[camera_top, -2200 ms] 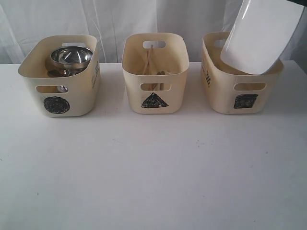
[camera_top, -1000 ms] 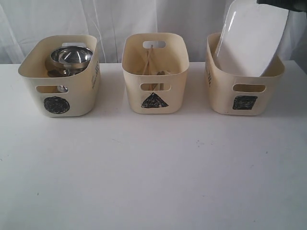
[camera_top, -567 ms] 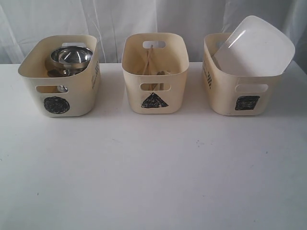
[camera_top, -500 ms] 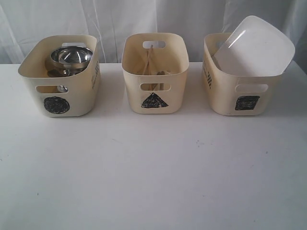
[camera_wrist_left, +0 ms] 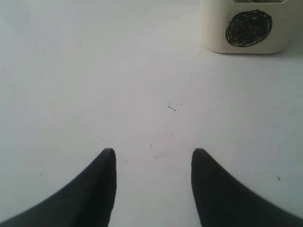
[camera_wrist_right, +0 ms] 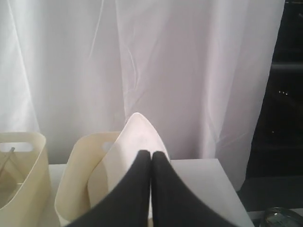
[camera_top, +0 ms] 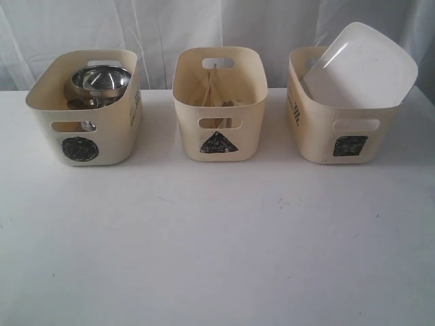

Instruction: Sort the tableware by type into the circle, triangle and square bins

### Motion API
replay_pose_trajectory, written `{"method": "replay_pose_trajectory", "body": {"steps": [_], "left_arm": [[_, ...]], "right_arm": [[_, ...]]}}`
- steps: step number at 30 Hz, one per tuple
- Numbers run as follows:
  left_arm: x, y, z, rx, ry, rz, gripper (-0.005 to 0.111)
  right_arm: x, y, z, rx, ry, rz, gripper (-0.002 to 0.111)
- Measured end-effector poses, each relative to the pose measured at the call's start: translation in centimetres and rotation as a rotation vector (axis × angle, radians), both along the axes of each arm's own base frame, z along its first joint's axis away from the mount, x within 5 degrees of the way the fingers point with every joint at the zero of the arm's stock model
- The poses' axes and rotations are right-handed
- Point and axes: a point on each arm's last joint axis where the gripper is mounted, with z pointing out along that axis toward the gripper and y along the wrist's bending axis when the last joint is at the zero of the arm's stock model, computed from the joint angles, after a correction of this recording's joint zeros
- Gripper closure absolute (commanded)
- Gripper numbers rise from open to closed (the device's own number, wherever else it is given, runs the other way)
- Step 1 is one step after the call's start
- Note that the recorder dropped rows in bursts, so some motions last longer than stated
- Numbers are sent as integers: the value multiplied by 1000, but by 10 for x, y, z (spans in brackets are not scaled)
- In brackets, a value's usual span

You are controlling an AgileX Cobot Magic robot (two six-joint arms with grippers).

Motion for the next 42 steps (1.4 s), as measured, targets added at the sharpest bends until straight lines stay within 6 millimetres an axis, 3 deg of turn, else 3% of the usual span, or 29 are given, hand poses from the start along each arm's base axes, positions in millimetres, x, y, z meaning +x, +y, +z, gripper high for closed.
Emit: {"method": "replay_pose_trajectory", "body": {"steps": [9,18,26,42], "left_arm": [[0,0,0,0,0,0,53],[0,0,0,0,0,0,53],[0,0,0,0,0,0,53],[0,0,0,0,0,0,53]], "right_arm": [[-81,28,-28,3,-25,171,108],[-121,47,-51,-9,-36,316,108],[-134,52,-53,63,-68,350,108],[-136,52,-53,49,-65,352,108]]}}
